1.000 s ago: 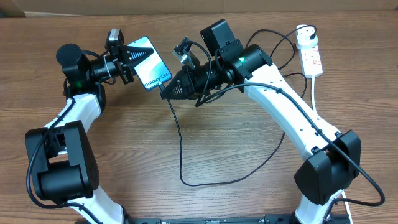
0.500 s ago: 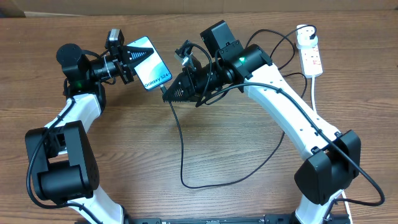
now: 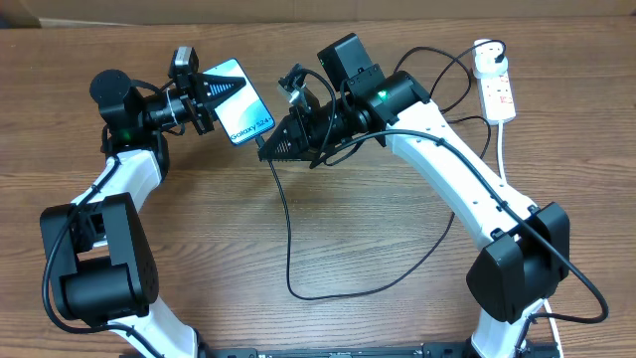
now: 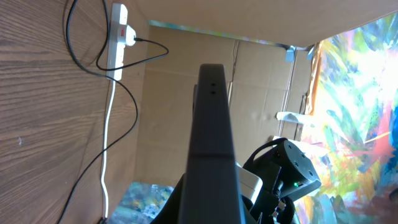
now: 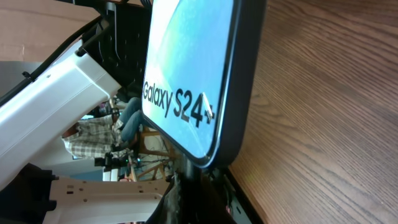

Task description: Plug charger to phone and switch on socket

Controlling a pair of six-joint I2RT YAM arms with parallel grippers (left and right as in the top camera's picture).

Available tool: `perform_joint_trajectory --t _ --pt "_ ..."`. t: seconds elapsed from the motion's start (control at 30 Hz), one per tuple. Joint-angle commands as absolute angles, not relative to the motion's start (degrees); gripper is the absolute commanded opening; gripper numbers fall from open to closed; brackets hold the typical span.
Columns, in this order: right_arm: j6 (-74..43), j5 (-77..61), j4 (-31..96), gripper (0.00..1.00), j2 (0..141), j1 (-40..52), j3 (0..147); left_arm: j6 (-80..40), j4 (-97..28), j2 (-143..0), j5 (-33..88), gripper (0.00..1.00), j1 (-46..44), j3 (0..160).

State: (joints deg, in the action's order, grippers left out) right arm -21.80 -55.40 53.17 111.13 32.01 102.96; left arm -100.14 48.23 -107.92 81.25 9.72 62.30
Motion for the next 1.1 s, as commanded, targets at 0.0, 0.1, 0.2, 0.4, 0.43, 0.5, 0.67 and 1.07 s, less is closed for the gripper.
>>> perform_joint_trajectory --t 0.0,0.1,0.2,0.4,0.43,0.5,0.67,1.07 --pt "-22.3 -56.9 53.4 0.04 111.3 32.0 103.1 -98.5 48.7 -107.5 82.1 0.04 9.3 63.6" --pt "-22.3 -57.1 54.6 0.04 111.3 32.0 103.1 -97.9 48.7 -107.5 82.1 0.04 9.4 63.6" --pt "-22.0 -57.1 55.6 0.04 111.2 32.0 103.1 -97.7 48.7 -107.5 82.1 0.04 9.4 63.6" --pt "-20.9 -58.8 55.6 0.04 111.2 32.0 103.2 -97.7 48.7 -107.5 82.1 0.04 9.4 63.6" --pt "-21.0 -58.8 55.5 0.04 111.2 32.0 103.2 -97.7 48.7 -107.5 82.1 0.04 9.4 63.6" --pt "-21.0 -59.1 55.1 0.04 111.2 32.0 103.2 -97.7 48.7 -107.5 82.1 0.04 9.4 63.6" --pt "-21.0 -59.5 54.1 0.04 111.2 32.0 103.2 -97.7 48.7 -107.5 82.1 0.04 9.4 63.6" --pt "-21.0 -59.4 53.4 0.04 111.2 30.8 103.1 -97.7 48.7 -107.5 82.6 0.04 9.3 63.6"
